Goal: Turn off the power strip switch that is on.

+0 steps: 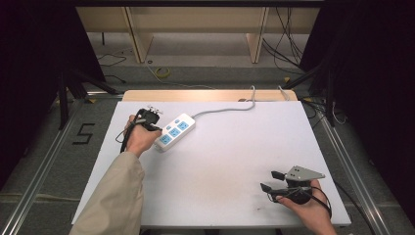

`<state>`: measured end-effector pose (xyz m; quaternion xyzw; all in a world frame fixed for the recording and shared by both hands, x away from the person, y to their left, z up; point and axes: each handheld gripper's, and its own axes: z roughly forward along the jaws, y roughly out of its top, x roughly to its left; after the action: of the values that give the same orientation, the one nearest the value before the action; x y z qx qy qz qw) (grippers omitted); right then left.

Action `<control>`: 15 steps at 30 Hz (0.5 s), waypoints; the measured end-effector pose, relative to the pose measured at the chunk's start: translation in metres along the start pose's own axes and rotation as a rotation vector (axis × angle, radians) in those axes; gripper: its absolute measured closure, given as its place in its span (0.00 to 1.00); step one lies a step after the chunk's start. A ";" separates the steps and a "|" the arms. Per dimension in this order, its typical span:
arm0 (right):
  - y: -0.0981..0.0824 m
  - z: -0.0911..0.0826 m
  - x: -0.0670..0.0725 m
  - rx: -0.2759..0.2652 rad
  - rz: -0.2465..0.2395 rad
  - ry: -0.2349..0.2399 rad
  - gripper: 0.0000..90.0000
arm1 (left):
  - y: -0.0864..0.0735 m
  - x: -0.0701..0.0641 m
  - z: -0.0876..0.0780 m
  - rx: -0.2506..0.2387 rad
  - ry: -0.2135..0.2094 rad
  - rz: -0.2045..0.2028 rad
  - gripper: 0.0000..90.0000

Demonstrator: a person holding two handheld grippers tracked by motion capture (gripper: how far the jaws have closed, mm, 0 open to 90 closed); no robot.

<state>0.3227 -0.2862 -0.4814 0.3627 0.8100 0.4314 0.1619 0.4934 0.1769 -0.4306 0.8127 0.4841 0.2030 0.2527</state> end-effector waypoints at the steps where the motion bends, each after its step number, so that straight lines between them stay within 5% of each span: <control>1: 0.000 0.000 0.000 0.000 0.001 0.001 0.40 | -0.002 -0.001 -0.005 -0.018 -0.016 0.004 0.84; 9: 0.000 0.000 0.000 -0.002 0.000 0.000 0.40 | -0.041 -0.020 -0.043 -0.182 -0.098 -0.019 0.55; 15: 0.000 0.000 0.000 0.001 -0.001 0.000 0.40 | -0.091 -0.040 -0.052 -0.195 -0.125 -0.029 0.39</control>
<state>0.3229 -0.2863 -0.4819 0.3624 0.8105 0.4309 0.1618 0.3828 0.1892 -0.4483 0.7882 0.4570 0.1943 0.3635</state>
